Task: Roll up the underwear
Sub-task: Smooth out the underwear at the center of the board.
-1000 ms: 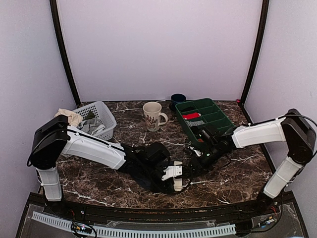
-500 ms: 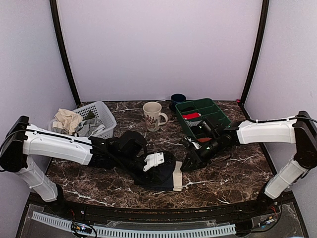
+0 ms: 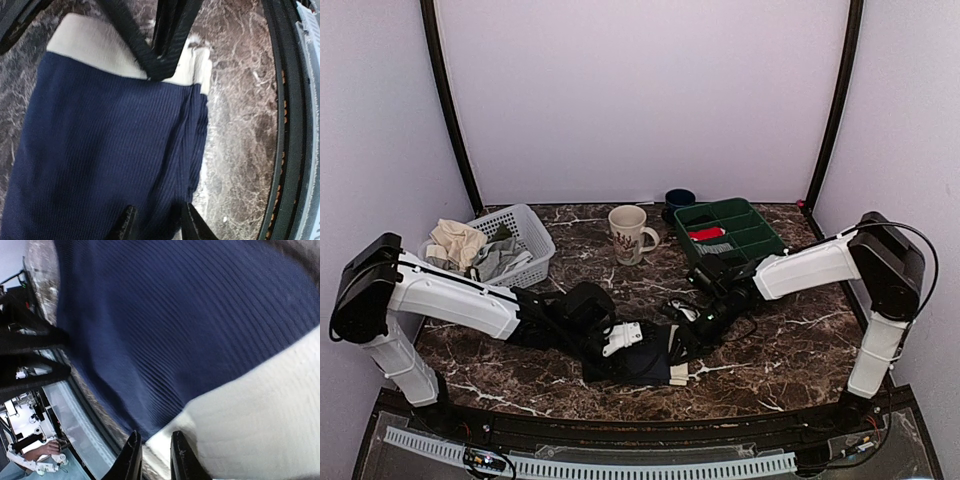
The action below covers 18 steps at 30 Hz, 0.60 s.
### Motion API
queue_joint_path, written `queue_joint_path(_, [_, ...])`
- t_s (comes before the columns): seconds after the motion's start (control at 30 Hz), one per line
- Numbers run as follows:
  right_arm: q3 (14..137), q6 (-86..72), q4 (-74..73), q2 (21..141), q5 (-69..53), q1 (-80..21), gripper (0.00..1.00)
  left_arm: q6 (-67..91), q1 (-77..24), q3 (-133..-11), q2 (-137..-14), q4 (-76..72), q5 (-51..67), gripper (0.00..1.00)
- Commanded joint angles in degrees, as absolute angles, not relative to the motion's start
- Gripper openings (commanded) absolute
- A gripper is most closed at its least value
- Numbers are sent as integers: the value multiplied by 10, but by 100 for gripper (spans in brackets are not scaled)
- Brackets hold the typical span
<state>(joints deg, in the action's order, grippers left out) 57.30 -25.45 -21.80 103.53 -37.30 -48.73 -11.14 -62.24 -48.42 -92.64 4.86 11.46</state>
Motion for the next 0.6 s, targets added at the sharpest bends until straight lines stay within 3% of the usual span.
queue_joint_path(0.0, [537,-234,-206,1056,-359,-491,20,-107,-619,-490,-957,92,108,31])
queue_joint_path(0.13, [501,-225,-210,1049,-356,-491,19,-99,-619,-476,-940,121,129,29])
queue_joint_path(0.3, [534,-214,-237,985,-363,-491,25,-52,-606,-485,-847,131,147,38])
queue_joint_path(0.43, [592,-217,-254,950,-372,-481,32,18,-537,-486,-774,113,149,45])
queue_joint_path(0.57, [643,-217,-263,973,-361,-456,31,74,-461,-491,-767,102,169,47])
